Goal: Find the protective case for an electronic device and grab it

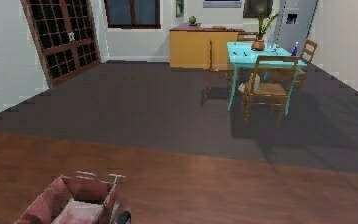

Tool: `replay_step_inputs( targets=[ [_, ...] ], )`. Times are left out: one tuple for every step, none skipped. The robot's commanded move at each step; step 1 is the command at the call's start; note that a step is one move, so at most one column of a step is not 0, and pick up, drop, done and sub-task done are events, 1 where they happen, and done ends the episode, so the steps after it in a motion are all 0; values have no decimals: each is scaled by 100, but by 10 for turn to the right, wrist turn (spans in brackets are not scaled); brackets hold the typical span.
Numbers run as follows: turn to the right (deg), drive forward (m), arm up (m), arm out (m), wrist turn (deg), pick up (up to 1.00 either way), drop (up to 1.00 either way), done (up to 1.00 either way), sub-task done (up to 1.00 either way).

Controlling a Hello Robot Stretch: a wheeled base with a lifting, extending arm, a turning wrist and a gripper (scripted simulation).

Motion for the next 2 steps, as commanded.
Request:
replay_step_inputs(
  targets=[
    [210, 0, 0, 0, 0, 0, 0, 0, 0],
    [0, 100, 0, 0, 0, 0, 0, 0, 0]
  ],
)
